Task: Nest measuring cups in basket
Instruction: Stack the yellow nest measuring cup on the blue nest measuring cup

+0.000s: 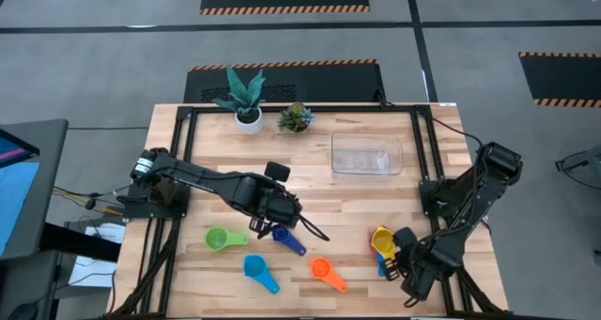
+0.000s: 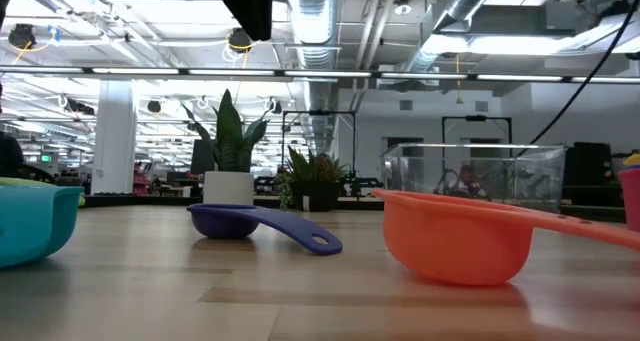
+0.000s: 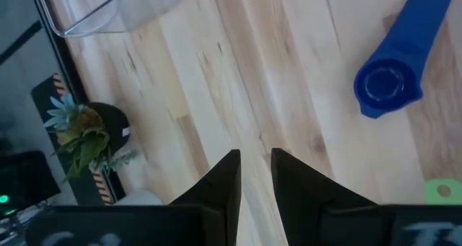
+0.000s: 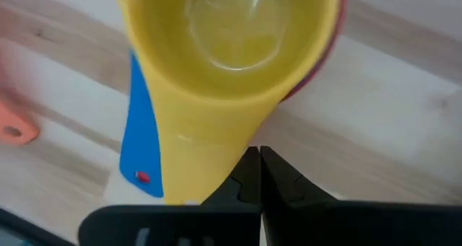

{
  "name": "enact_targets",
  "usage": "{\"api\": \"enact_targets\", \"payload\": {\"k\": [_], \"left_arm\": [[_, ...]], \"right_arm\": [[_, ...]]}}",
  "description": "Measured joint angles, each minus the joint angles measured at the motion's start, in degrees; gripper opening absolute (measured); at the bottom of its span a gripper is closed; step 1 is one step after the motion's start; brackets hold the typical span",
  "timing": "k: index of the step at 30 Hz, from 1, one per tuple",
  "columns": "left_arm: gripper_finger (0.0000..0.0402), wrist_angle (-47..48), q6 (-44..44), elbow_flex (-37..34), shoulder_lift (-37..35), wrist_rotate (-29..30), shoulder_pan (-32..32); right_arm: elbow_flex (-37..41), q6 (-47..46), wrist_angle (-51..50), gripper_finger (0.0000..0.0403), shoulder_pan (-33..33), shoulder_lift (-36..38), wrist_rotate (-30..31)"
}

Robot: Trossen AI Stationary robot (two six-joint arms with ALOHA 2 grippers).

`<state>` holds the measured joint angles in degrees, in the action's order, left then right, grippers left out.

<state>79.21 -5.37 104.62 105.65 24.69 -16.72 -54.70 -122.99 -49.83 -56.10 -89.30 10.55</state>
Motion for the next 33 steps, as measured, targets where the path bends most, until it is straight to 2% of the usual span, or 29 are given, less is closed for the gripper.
{"api": "enact_targets", "payload": {"k": [7,9,11,13,18,21,22,24,27,31,33], "left_arm": [[0.0068,-4.13,-1.50,0.00,0.32,-3.77,0.33],[0.0068,-9.68,-1.86,-0.22,0.34,-6.43,0.32],[0.0068,-19.85,-4.13,-2.84,0.11,-12.12,0.33],[0.0068,-28.72,-6.90,-6.48,0.42,-15.17,0.29],[0.0068,-41.79,-10.79,-14.45,0.42,-14.84,-0.52],[0.0064,-47.97,-9.87,-15.75,1.58,-16.74,-0.66],[0.0058,-50.93,-9.27,-15.01,2.79,-17.39,-0.66],[0.0040,-50.96,-9.46,-12.69,5.96,-18.09,-0.91],[0.0009,-50.56,-10.53,-5.33,12.88,-17.57,-1.24],[0.0003,-47.93,-10.93,5.87,20.96,-16.93,-1.30],[0.0001,-46.50,-10.69,11.74,25.53,-18.93,-1.28]], "right_arm": [[-3.28,1.70,1.16,0.0010,0.31,0.00,1.84],[-3.97,1.95,0.44,0.0009,0.37,0.04,2.94],[-4.11,1.91,-1.08,0.0010,0.39,0.04,2.96],[-4.11,1.91,-1.83,0.0010,0.39,0.04,2.83],[-4.17,1.52,-1.66,0.0009,-0.13,0.02,2.60],[-4.17,1.50,-2.37,0.0008,-0.68,0.04,1.58],[-4.17,1.45,-2.77,0.0008,-0.91,0.04,0.58],[-4.17,1.37,-3.11,0.0009,-1.37,0.03,-0.36],[-4.20,1.30,-3.60,0.0010,-2.29,0.04,-0.44],[-4.39,1.31,-4.07,0.0008,-3.41,0.01,-1.53],[-4.37,1.31,-4.18,0.0007,-4.26,0.00,-1.64]]}}
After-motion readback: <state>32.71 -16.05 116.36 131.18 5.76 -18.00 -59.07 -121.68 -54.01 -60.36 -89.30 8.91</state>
